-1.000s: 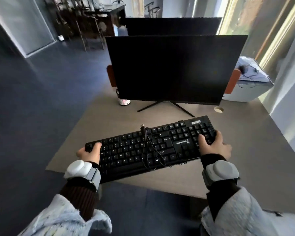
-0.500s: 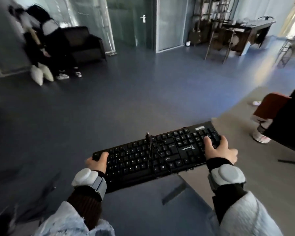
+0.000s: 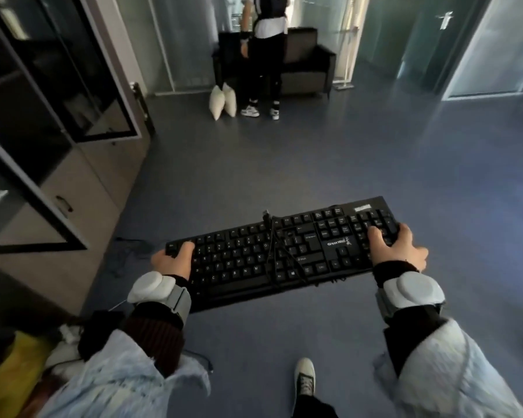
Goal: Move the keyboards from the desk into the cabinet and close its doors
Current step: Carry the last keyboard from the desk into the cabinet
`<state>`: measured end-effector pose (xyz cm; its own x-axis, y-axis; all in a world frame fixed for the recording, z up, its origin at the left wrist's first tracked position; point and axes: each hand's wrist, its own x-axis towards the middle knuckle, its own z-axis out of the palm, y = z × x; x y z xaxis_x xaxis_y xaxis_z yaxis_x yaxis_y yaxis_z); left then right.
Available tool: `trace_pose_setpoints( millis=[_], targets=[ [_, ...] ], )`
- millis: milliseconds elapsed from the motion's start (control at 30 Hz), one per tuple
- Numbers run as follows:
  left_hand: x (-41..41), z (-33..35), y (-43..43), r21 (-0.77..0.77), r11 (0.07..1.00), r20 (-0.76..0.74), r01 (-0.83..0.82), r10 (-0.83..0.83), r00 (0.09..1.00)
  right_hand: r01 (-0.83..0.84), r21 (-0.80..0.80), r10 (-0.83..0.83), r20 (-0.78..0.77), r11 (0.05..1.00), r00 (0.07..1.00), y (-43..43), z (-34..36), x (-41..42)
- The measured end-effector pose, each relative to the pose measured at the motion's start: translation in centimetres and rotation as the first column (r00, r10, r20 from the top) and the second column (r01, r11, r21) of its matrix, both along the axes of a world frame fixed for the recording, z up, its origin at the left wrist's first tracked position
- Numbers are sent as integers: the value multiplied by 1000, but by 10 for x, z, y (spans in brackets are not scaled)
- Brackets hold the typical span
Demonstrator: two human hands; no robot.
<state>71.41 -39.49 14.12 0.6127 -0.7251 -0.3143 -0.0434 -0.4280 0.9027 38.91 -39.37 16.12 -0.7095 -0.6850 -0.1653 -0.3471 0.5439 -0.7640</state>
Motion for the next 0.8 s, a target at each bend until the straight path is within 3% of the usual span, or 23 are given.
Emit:
trace_pose_setpoints(
  millis=[200, 400, 667, 800],
  targets=[
    [39, -13, -154, -3, 980, -15, -201, 200, 980, -219, -9, 219, 16, 976, 976, -205, -9, 41],
    [65, 1, -255, 32, 967, -24, -255, 255, 967, -337, 5, 337, -5, 941, 941, -350, -1, 74],
    [167, -15, -398, 30, 898, -10, -440, 440, 898, -575, 59, 576, 5, 816, 817, -552, -22, 198],
    [221, -11, -457, 7, 896, -6, -445, 445, 896, -627, 54, 628, -7, 777, 778, -626, -19, 256]
  ],
)
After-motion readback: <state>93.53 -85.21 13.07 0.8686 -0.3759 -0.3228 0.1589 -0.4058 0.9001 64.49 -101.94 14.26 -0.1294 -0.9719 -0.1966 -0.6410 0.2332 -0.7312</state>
